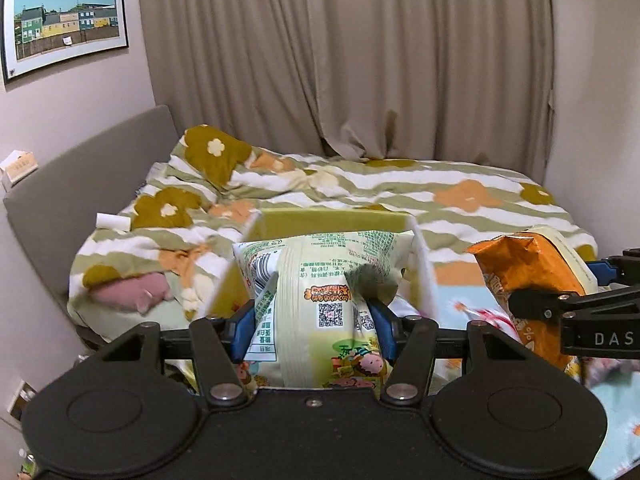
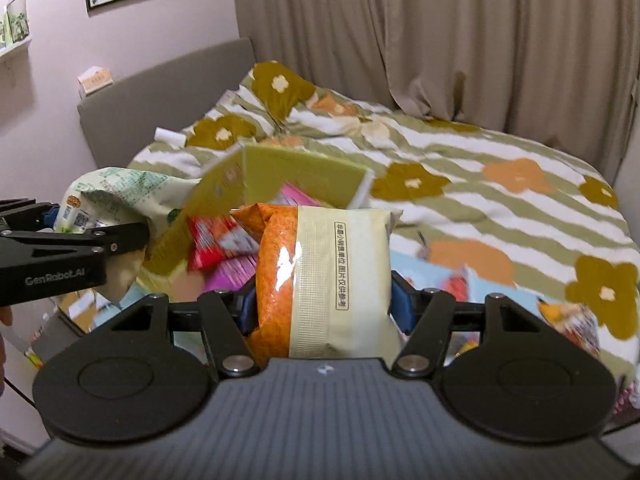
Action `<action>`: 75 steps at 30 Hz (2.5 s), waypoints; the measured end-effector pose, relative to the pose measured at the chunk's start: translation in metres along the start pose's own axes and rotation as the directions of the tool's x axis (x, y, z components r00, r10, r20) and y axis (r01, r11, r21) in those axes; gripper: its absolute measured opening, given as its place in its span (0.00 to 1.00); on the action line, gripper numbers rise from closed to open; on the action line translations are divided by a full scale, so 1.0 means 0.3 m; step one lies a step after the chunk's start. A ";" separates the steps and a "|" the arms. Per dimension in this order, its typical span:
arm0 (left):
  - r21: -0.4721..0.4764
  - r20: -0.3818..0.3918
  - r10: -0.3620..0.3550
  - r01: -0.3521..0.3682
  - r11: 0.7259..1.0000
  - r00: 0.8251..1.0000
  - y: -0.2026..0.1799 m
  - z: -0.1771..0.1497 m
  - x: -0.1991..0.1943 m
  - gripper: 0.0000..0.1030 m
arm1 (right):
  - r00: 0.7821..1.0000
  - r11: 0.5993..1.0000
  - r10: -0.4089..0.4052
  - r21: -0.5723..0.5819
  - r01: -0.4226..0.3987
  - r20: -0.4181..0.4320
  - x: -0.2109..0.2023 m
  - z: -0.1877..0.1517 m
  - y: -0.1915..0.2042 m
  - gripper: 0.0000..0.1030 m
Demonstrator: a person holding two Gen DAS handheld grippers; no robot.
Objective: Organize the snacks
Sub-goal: 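Carry both bags over the yellow box and release them inside, then move both tools back over the snack pile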
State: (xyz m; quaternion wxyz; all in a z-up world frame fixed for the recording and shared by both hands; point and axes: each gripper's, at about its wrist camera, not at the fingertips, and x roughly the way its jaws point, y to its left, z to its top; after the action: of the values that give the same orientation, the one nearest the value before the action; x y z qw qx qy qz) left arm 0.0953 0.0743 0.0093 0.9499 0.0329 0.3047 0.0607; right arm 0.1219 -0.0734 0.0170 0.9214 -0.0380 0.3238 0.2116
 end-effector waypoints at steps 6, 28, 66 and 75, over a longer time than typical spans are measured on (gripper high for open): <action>0.013 -0.025 -0.025 0.026 1.000 0.999 0.141 0.071 0.142 0.60 | 1.000 1.000 -0.010 0.028 0.010 0.011 0.131 0.133 0.130 0.75; 0.073 -0.151 -0.237 0.250 0.966 0.960 0.318 -0.012 0.398 1.00 | 0.985 0.982 -0.138 0.115 0.151 -0.106 0.445 0.226 0.297 0.75; 0.076 -0.106 -0.153 0.161 0.984 0.983 0.385 0.077 0.368 1.00 | 0.997 0.988 -0.013 0.151 0.023 -0.070 0.540 0.346 0.308 1.00; 0.091 -0.056 -0.179 0.183 0.979 0.982 0.370 0.083 0.227 1.00 | 0.993 0.978 -0.110 0.176 0.113 -0.032 0.292 0.295 0.282 1.00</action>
State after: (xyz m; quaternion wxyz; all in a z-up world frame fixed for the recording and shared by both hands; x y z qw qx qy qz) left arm 0.1541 0.1929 0.0015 0.9413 0.0491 0.3315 -0.0399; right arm 0.1996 0.0537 0.0388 0.9279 0.0239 0.3488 0.1295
